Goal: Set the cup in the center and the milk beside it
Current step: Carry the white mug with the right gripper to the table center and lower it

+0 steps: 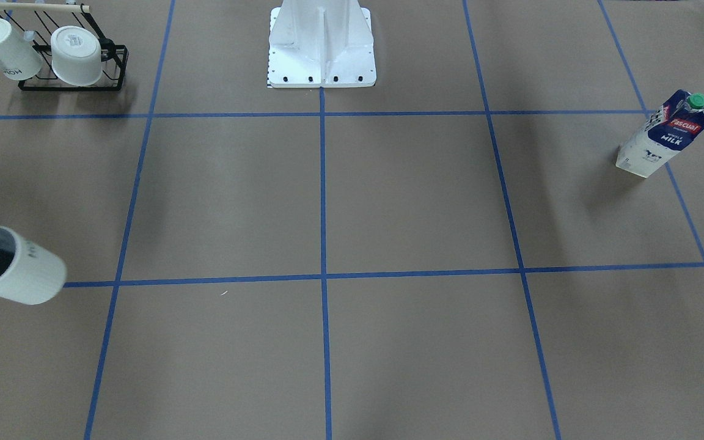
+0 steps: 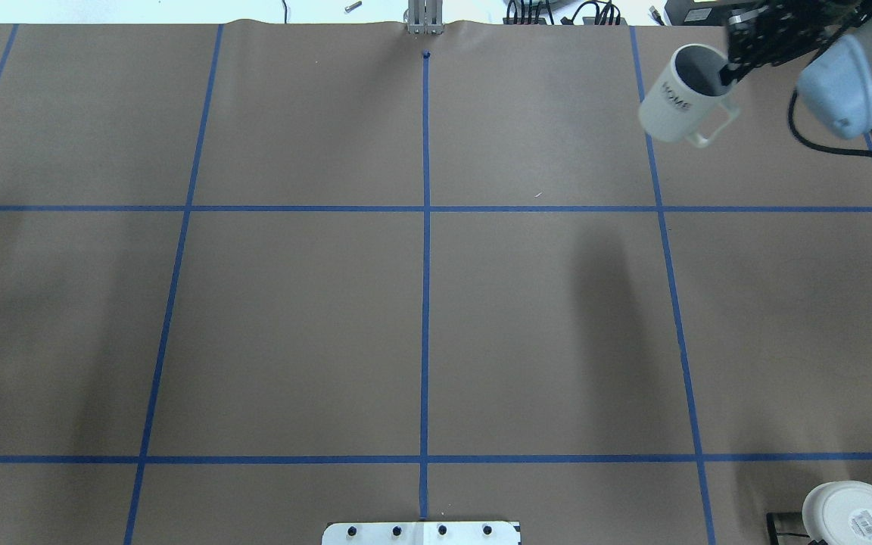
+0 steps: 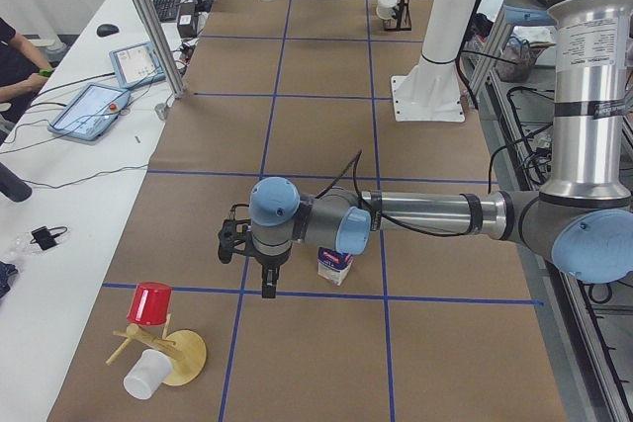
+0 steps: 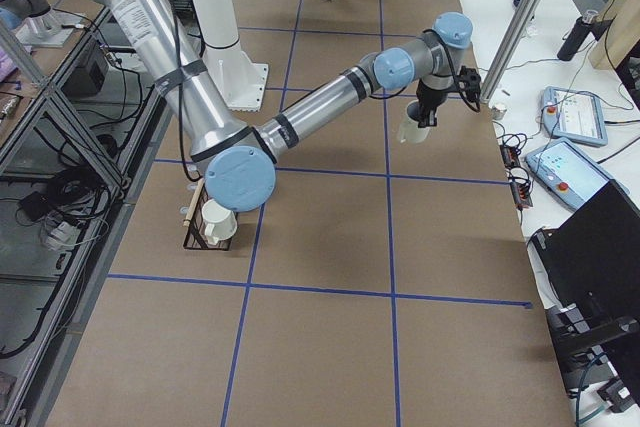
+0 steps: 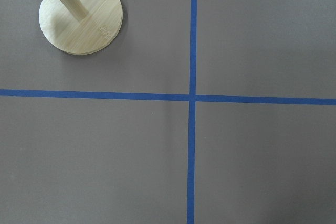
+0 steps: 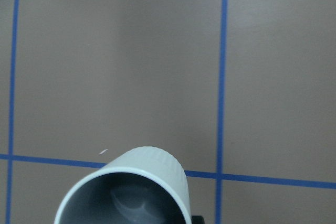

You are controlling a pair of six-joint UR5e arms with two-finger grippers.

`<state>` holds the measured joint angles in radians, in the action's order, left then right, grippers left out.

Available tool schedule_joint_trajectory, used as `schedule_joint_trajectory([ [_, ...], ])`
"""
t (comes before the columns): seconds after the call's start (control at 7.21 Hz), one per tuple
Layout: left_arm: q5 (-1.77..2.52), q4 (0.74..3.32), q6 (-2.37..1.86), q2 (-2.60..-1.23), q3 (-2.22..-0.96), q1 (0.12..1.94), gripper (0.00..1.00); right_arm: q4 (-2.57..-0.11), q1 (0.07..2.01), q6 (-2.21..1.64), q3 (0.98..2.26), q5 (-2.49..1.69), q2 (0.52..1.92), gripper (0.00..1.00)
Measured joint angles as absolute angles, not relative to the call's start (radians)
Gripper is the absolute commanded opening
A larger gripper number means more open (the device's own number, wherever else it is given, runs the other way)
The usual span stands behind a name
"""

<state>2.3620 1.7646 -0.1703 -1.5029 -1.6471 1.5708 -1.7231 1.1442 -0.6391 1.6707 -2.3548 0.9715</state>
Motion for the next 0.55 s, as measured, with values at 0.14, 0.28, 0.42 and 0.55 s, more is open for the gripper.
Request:
schedule_joint_trajectory([
  [0.14, 2.362, 1.764, -0.170, -1.503, -1.645, 1.571, 0.98, -1.724, 1.042, -0.737, 1.667, -2.284, 0.903, 0.00],
  [0.28, 2.362, 1.764, -0.169, -1.503, -1.641, 1.571, 0.98, -1.723, 0.945, -0.818, 1.637, -2.205, 0.846, 0.00],
  [0.42, 2.362, 1.765, -0.168, -1.503, -1.633, 1.571, 0.98, -1.709, 0.865, -0.900, 1.574, -2.145, 0.782, 0.00],
  [0.55, 2.362, 1.765, -0.166, -1.503, -1.624, 1.571, 0.98, -1.669, 0.814, -0.976, 1.494, -2.116, 0.724, 0.00],
])
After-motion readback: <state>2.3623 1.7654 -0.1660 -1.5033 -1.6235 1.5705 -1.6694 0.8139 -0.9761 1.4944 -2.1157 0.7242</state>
